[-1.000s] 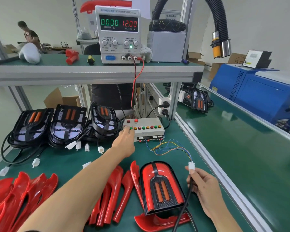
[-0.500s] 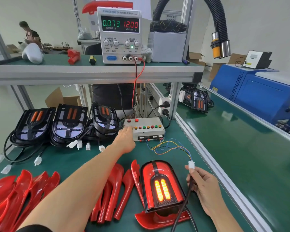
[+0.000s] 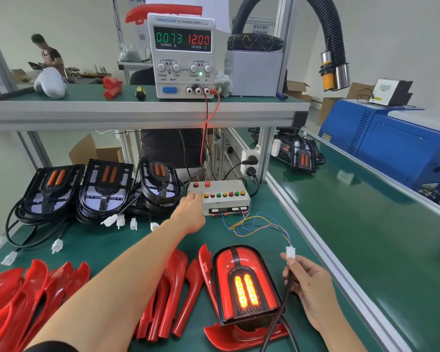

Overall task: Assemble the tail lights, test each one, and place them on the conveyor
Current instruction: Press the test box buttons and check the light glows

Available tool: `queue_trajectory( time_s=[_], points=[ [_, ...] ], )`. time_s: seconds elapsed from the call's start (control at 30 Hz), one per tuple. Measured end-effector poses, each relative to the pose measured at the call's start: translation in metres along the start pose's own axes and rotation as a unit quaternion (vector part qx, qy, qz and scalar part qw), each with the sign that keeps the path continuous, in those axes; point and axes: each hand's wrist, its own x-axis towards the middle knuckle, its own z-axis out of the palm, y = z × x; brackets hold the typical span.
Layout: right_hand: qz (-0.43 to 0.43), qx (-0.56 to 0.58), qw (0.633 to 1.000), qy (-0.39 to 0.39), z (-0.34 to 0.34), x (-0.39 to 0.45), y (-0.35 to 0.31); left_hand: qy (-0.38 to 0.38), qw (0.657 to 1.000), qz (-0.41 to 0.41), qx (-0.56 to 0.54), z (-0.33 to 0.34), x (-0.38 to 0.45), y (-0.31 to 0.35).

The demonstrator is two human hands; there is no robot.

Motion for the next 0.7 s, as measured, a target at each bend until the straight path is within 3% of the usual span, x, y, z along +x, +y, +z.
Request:
queue_trajectory(
  time_s=[0.7],
  points=[
    [-0.001, -0.002, 1.0, 0.003, -0.0008, 0.0026, 0.0027, -0.006, 0.998, -0.026, 0.048, 0.0046, 0.0089, 0.0078]
  ],
)
